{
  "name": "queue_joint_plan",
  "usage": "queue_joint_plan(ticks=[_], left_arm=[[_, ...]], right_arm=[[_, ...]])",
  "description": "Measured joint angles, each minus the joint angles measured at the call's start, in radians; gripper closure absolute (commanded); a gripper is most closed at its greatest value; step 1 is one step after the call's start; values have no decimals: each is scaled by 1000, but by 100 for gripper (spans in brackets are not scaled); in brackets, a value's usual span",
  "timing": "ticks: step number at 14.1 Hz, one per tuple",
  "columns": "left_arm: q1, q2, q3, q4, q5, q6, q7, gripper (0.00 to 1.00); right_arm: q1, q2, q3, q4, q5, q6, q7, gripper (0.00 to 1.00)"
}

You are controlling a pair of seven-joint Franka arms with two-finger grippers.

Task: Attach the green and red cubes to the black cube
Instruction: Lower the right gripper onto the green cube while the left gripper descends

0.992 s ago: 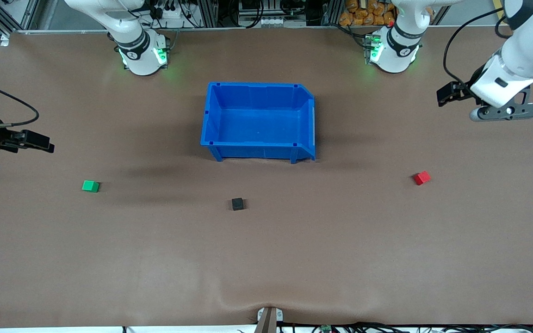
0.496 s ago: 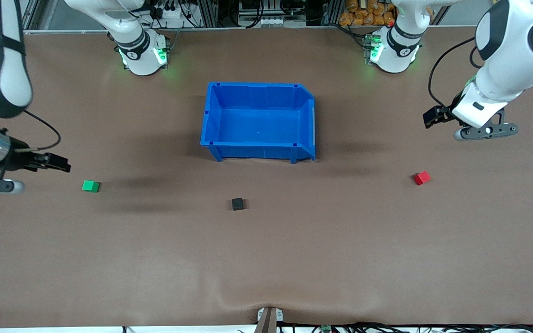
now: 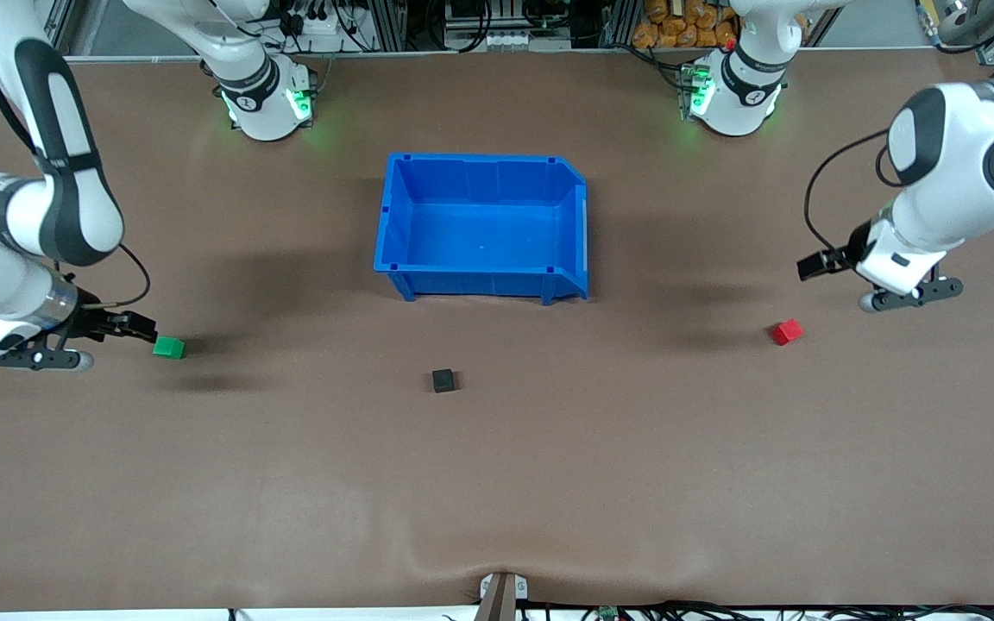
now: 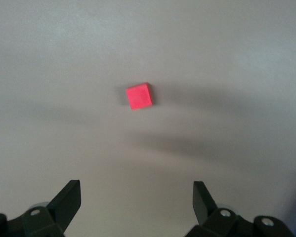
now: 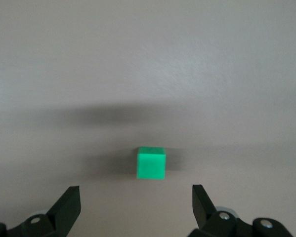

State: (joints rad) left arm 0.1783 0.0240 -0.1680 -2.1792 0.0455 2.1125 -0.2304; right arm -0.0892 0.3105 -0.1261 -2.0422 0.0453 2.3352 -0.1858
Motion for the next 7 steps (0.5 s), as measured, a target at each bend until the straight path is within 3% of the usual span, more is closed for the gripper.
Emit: queue_joint_plan(ticks=[7], left_arm=[[53,210,-6,1,-1,205,-189,2]], right_arm=[[-23,172,6,2,0,132,-3,0]])
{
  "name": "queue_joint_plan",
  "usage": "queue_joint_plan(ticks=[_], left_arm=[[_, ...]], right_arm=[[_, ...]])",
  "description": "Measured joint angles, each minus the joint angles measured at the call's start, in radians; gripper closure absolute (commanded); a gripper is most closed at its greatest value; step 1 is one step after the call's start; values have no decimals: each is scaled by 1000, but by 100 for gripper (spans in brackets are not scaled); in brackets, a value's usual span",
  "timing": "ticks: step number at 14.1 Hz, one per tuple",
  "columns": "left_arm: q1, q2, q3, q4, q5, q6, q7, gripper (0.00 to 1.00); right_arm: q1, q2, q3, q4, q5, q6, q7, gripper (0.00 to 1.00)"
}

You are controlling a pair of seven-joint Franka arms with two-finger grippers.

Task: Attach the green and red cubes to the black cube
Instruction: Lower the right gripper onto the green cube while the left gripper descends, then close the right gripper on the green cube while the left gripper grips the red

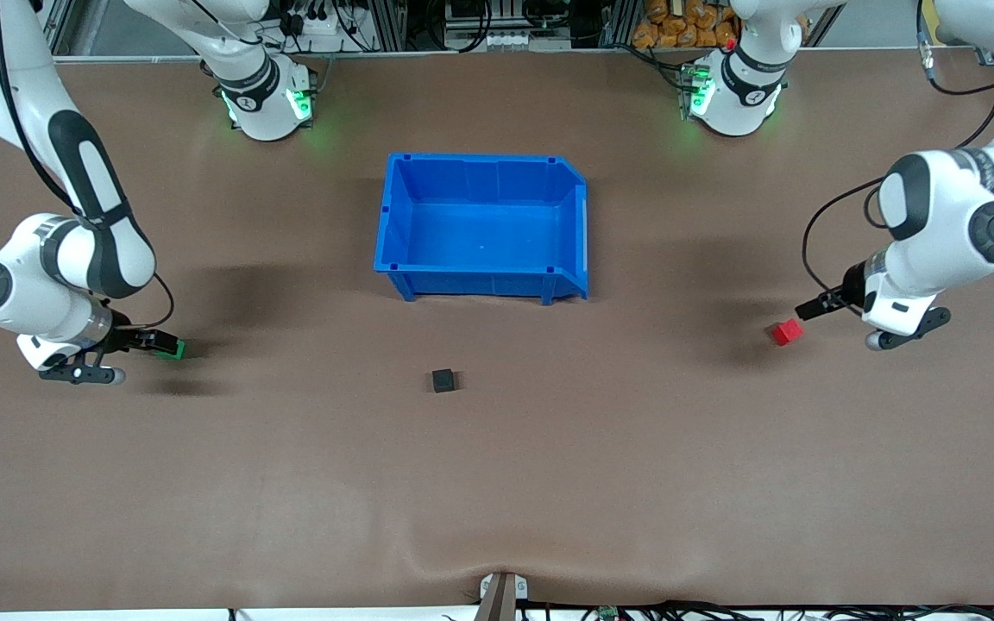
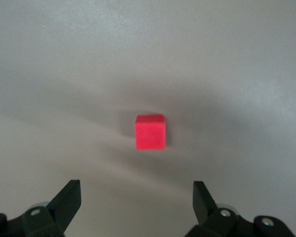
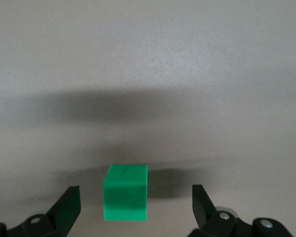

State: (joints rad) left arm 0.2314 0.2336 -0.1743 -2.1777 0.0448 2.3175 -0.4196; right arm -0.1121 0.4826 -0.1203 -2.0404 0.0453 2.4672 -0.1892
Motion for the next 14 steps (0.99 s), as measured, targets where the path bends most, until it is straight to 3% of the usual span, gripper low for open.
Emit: queue_joint_plan(ticks=[6,8,9,10,11,14], left_arm=[[5,121,-1,10,0,144,-37,11],[6,151,1,13,0,175,-38,17],[6,165,1,15,0,193,-38,19],[6,179,1,16,0,208,-38,22],[6,190,2,17,0,218,-38,23],[6,206,3,21,0,227,-38,39]], right_arm=[[0,21,2,0,0,-1,-23,3],[0,27,2,0,0,-1,-26,39],[0,29,2,0,0,-1,-28,62],[0,29,2,0,0,-1,-29,92],[0,29,2,0,0,-1,-38,100],[0,29,2,0,0,-2,-113,100]])
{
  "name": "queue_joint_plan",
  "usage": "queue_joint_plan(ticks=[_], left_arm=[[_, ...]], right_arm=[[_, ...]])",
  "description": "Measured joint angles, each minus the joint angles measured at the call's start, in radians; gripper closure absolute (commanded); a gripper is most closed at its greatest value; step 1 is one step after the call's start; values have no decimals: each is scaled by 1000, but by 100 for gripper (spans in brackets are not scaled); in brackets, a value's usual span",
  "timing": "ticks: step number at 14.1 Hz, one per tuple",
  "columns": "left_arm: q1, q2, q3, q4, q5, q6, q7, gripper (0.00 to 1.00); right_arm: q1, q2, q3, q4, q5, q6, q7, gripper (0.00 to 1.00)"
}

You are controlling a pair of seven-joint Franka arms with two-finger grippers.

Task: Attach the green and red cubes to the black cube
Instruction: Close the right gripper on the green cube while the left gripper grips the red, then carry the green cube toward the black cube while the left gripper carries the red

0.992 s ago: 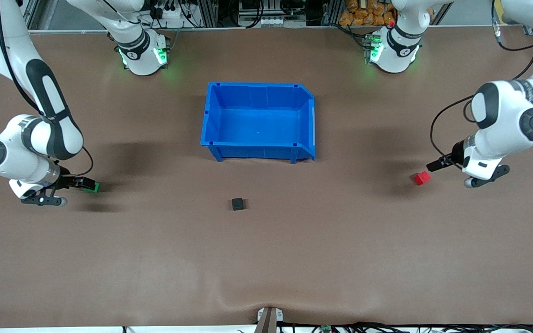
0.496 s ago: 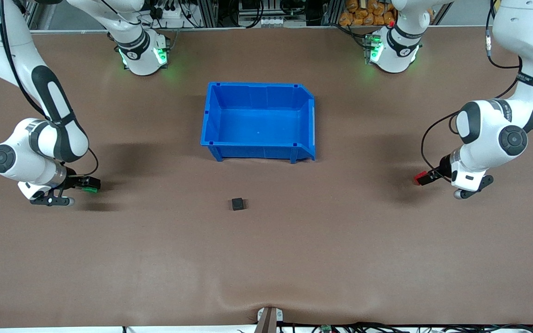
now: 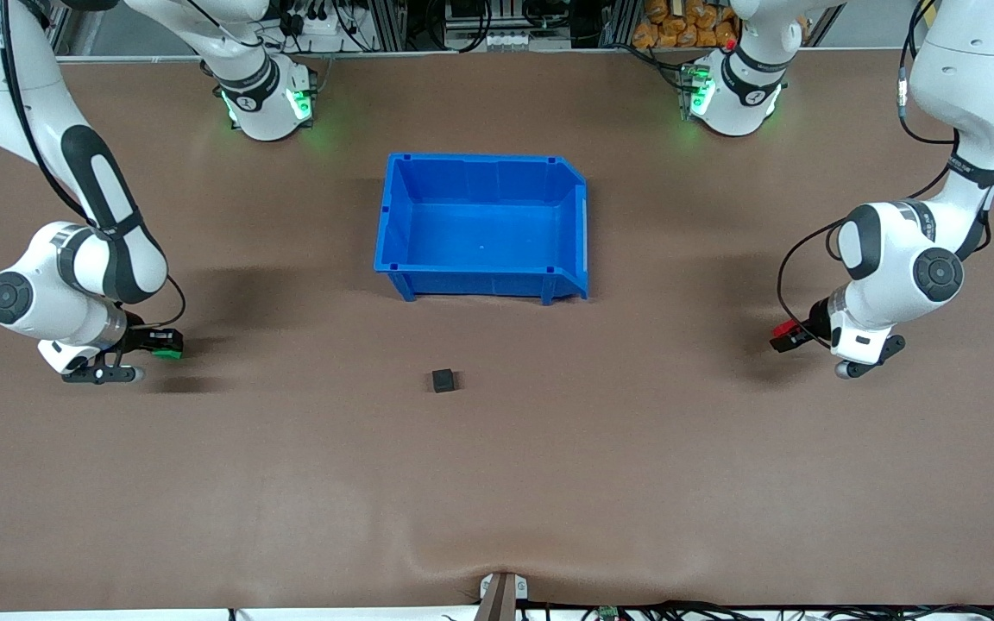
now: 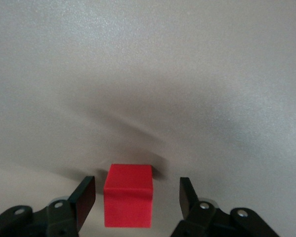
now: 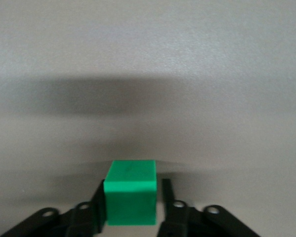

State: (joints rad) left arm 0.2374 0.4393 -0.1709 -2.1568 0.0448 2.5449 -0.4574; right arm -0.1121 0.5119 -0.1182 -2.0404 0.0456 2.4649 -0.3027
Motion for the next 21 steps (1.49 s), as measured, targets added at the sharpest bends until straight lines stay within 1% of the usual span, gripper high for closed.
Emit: queue_joint_plan(ticks=[1,2,3,4,7,9,12,14,16,18,21], left_arm=[[0,1,0,1,0,0,0,46],[0,1,0,1,0,0,0,64],[0,1,0,1,0,0,0,89],[0,1,0,1,0,0,0,100],[0,2,1,4,-2,0,-38,100],[-3,2,-8,7,-2,0,-163,100],[-36,2,-62,32,-2,1,-424,100],[-73,2,-101,66,-2,-1,-601,100],[-117,6,-110,113,-2,-18,-729,100],[-151,23,-112,167,-3,-51,-832,100],[-198,61,-113,249,-3,-79,-997,100]], right_arm=[[0,0,0,0,0,0,-25,100],[0,0,0,1,0,0,-53,100],[0,0,1,2,0,1,-85,100],[0,0,2,6,0,1,-123,100],[10,-4,11,40,0,4,-290,100],[45,-5,17,75,0,4,-387,100],[154,-6,22,123,0,-22,-496,100],[243,-6,25,167,0,-113,-514,100],[328,-6,31,211,1,-173,-517,100],[415,6,36,239,1,-183,-517,100],[517,71,39,293,2,-179,-517,100]])
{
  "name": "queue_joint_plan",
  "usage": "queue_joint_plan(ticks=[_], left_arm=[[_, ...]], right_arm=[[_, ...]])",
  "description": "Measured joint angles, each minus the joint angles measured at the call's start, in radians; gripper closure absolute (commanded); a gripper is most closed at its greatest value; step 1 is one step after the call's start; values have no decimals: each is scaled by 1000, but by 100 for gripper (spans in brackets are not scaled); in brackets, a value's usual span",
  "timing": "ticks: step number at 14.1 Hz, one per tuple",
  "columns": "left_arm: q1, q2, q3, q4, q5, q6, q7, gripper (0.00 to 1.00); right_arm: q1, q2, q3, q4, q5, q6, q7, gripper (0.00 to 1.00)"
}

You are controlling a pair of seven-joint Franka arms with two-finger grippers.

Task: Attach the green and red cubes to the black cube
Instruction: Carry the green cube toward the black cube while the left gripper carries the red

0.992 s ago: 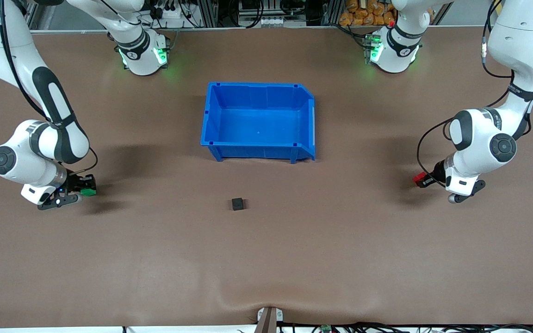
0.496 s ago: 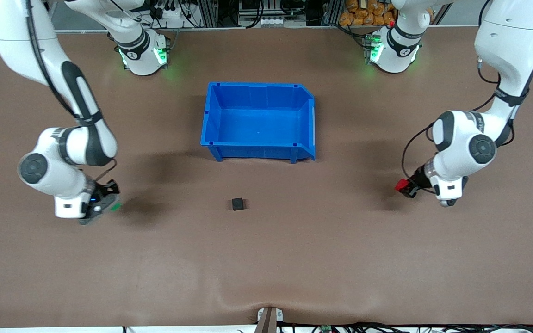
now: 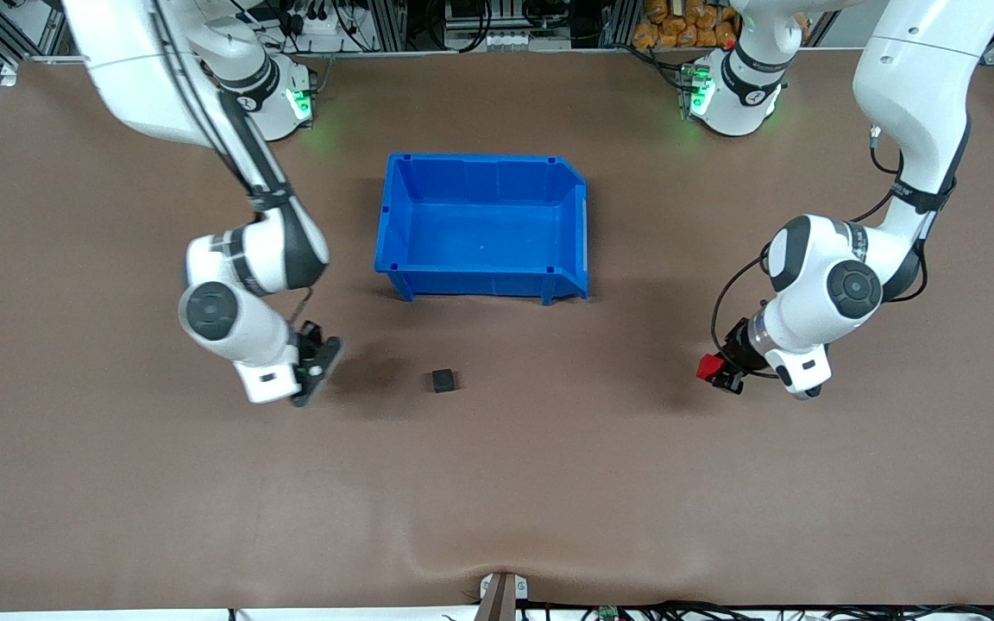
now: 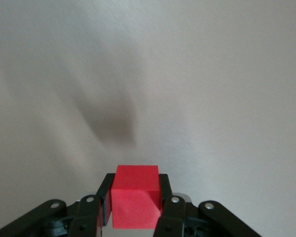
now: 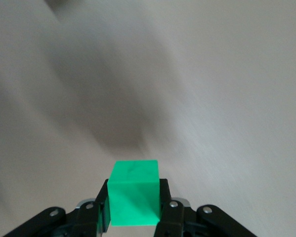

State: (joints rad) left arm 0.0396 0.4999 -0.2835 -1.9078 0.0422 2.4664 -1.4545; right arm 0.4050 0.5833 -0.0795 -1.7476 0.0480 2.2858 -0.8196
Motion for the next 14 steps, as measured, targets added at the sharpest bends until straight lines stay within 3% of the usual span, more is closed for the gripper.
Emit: queue_joint_plan(ticks=[4,8,14], left_arm=[[-55,41,-1,82,-13,-25,-122,100],[-81,46,-2,100,-27,-33,-195,100],[-112,33,-4,122,-28,-58,-254,100]], right_arm=[[60,81,-1,105,0,3,-57,100],[65,138,-1,168,0,9,-172,95],[123,191,-1,205,9,57,-171,95]])
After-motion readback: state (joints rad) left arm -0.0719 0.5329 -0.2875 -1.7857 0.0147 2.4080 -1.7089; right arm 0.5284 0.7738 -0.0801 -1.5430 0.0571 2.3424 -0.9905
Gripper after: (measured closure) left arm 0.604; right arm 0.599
